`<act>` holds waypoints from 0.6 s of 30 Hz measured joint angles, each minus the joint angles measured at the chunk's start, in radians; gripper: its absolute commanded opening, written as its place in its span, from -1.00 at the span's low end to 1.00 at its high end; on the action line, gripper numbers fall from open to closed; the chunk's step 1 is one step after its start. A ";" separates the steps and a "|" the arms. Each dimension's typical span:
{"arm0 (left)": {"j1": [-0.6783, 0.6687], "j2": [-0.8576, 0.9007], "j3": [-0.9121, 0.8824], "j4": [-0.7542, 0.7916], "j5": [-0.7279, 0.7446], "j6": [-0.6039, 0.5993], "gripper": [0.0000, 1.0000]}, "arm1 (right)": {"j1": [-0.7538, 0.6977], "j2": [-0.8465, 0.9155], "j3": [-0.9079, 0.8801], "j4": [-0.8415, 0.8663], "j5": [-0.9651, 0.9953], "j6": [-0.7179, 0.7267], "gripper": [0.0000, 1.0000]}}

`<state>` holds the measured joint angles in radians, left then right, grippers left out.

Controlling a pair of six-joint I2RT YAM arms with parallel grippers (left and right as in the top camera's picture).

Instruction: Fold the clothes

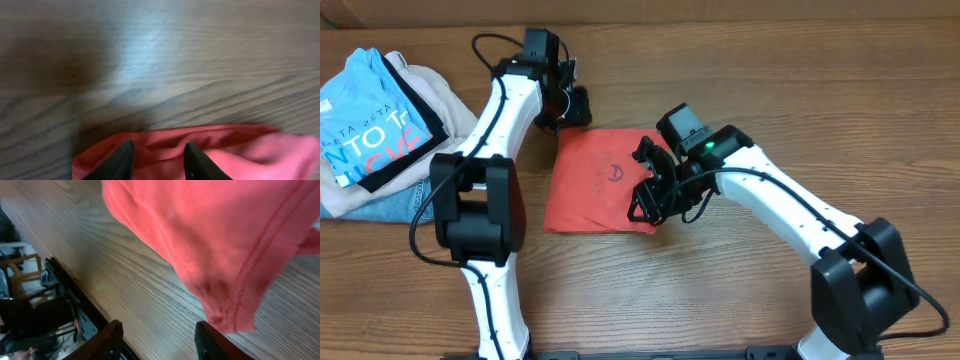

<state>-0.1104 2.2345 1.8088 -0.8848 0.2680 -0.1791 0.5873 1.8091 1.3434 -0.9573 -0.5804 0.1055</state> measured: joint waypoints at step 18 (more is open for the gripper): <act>0.000 0.064 0.008 -0.459 -0.243 0.010 -0.79 | -0.067 0.242 -0.020 0.114 -0.003 0.164 0.01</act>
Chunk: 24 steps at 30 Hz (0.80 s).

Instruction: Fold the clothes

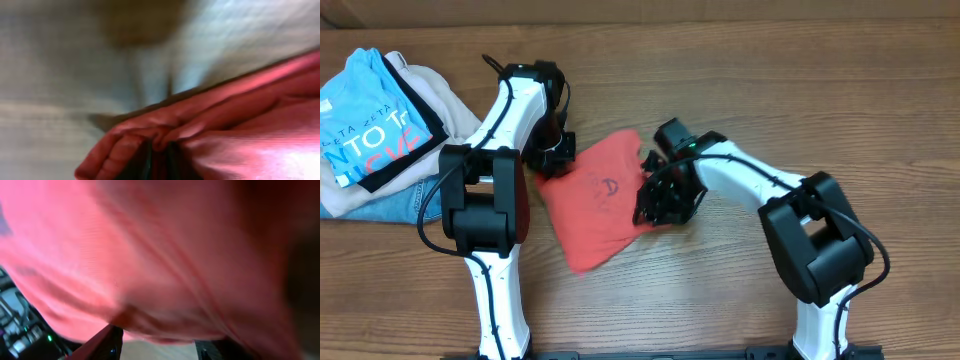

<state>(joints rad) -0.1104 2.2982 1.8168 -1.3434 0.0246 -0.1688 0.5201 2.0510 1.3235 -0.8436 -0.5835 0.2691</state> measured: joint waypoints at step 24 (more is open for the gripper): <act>-0.011 -0.022 -0.009 -0.049 0.222 0.021 0.20 | -0.152 0.000 0.040 0.092 0.138 -0.098 0.03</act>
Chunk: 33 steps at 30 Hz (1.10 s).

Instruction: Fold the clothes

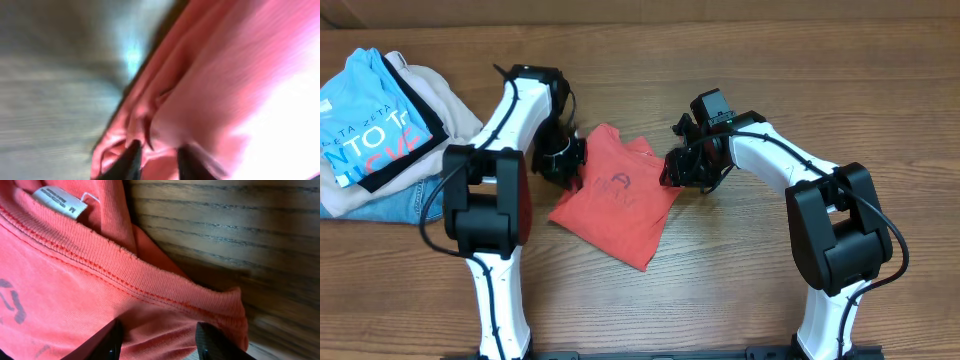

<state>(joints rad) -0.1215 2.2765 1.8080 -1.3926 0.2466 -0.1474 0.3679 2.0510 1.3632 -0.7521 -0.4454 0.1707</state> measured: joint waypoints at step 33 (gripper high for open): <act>-0.007 0.076 0.019 0.333 0.426 0.184 0.50 | 0.000 0.000 0.000 -0.001 0.005 -0.007 0.04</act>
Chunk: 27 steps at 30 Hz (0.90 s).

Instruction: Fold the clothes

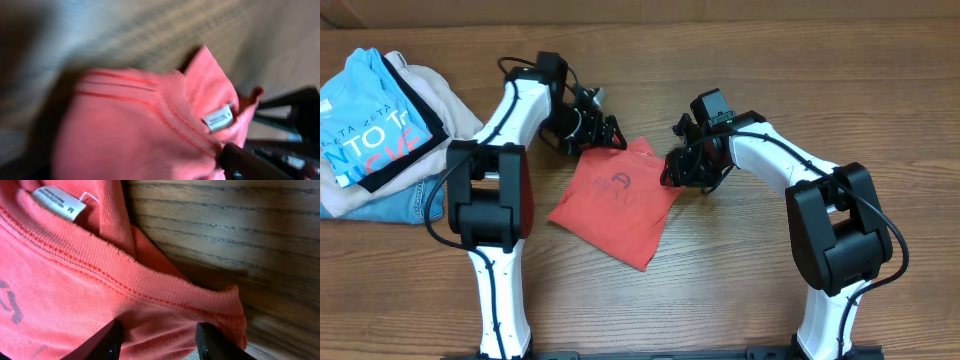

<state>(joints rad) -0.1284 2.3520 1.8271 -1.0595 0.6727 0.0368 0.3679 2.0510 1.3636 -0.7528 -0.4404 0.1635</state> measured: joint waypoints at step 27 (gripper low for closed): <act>0.014 -0.014 0.122 -0.151 -0.201 0.082 -0.92 | -0.115 -0.138 0.185 -0.216 0.170 -0.003 0.02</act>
<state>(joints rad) -0.1143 2.3379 1.9491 -1.2106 0.4721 0.1184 0.2527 1.9133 1.5486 -0.9688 -0.2707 0.1600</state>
